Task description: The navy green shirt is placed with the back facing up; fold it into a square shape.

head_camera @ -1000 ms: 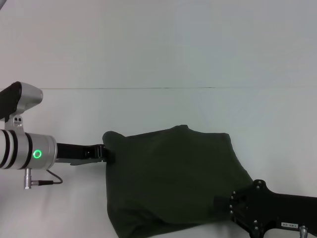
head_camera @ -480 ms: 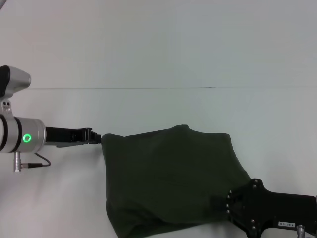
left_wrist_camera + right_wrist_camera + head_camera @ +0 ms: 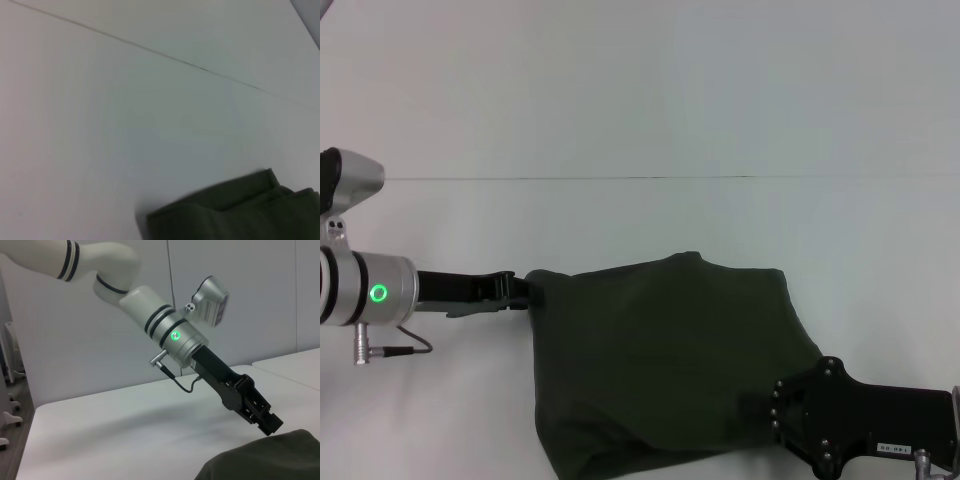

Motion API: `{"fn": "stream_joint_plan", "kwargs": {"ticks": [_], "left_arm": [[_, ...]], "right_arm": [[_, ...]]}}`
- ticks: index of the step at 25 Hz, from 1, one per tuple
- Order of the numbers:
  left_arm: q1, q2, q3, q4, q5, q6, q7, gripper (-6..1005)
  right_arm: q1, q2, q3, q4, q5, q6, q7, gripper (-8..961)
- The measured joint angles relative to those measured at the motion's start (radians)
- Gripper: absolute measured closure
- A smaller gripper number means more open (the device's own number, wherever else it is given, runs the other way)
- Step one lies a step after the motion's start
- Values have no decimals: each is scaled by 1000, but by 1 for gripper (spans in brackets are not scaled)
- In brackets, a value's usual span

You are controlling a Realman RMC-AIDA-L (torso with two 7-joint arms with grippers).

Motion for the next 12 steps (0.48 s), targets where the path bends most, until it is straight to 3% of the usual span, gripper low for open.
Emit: {"fn": "stream_joint_plan", "kwargs": {"ticks": [12], "left_arm": [[11,-9,-1,-5,5,-48,-14,460]], "right_arm": [[3,0,0,2,-5,0,0,953]]}}
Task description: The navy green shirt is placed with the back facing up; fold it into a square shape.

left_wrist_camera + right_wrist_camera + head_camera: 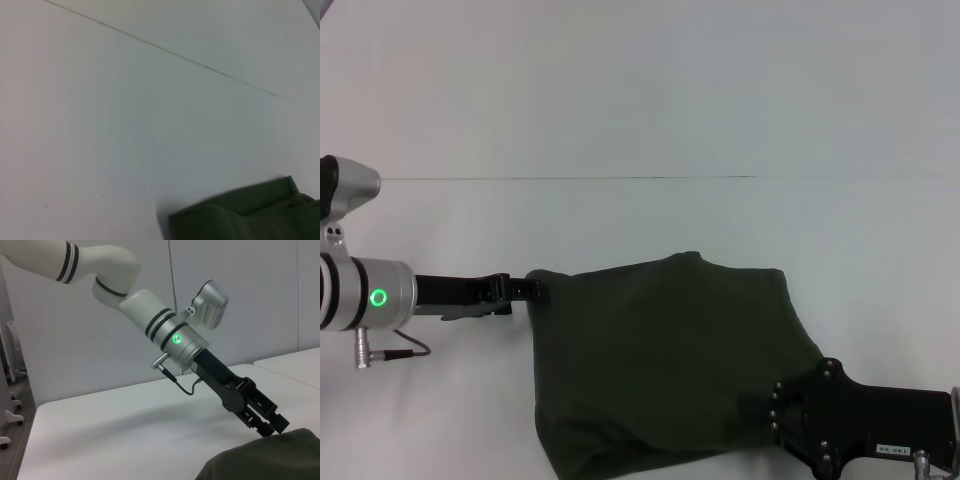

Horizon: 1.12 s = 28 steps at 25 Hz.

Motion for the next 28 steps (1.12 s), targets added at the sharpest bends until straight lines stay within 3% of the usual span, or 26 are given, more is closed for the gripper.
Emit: {"fn": "stream_joint_plan", "kwargs": {"ticks": [12,28], "left_arm": [[-2,-24,5,-3,1,-15,6,67],[-12,-54,30,-2,2,-17,11,133]], "right_arm": [[2,0,0,0,-1,1,0,953],[3,0,0,1,-1,1,0,953]]}}
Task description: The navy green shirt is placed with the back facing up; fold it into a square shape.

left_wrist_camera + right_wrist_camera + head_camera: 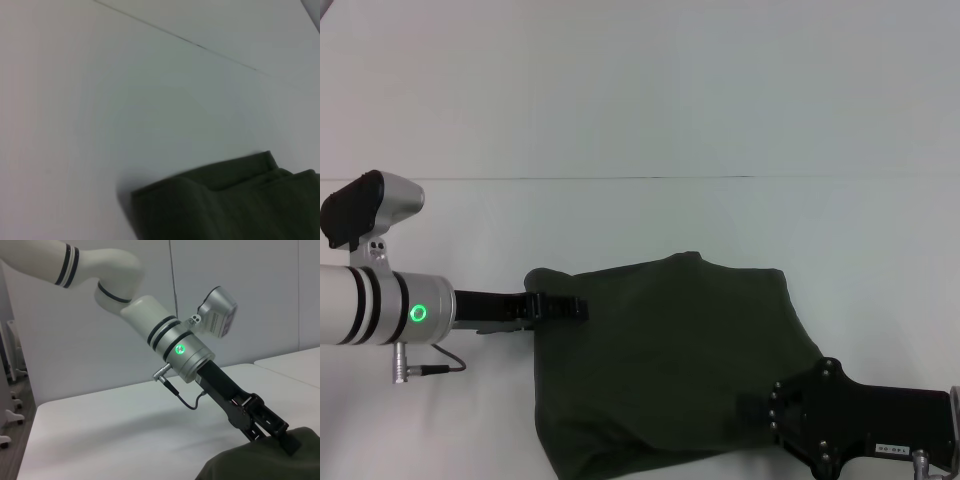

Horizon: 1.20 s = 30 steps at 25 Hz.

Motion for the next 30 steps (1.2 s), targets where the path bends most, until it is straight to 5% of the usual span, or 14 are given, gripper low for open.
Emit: {"fn": "stream_joint_plan", "kwargs": {"ticks": [9,25,30], "left_arm": [[4,-1,3,3,0,-2,32,194],[0,1,1,6,-4,-1,79,886],[0,10,-4,7,-5,-14,90,915]], "right_arm": [[-3,0,0,0,1,-2,0,953],[0,0,0,0,5,-9,0,954],[2,0,3,0,6,-9,0,944]]}}
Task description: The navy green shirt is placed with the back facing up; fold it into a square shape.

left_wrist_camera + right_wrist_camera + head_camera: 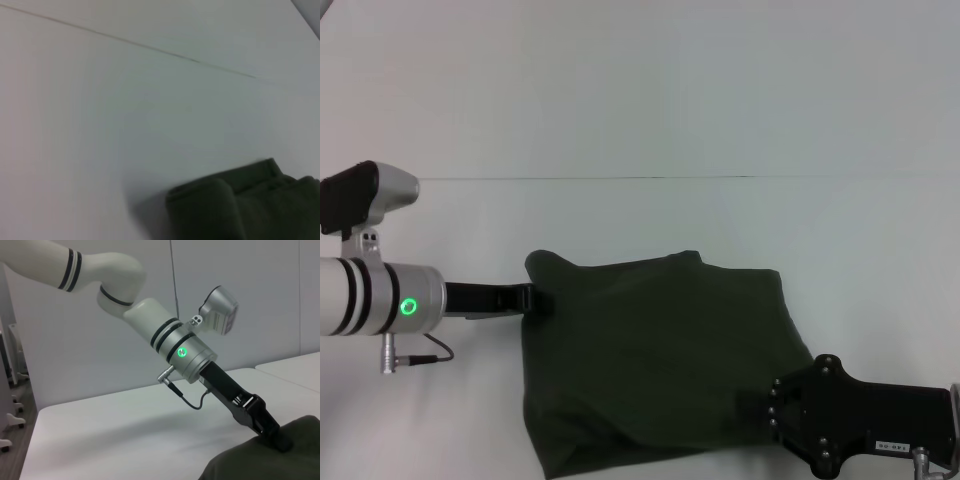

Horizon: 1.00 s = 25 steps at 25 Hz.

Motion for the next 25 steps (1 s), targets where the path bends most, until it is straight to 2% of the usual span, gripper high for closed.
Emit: {"fn": "stream_joint_plan", "kwargs": {"ticks": [7,11,17,25], "left_arm": [[0,36,-2,-4,-1,-45,0,948],[1,41,-2,-7,-2,-62,0,941],[8,23,-24,3,-5,-79,7,929],[43,-1,-78,66,-7,-23,50,914]], "right_arm": [[5,2,-3,0,0,0,0,931],[6,2,-3,0,0,0,0,923],[6,2,-2,1,1,0,0,912],[5,-3,7,25,49,7,1,897]]}}
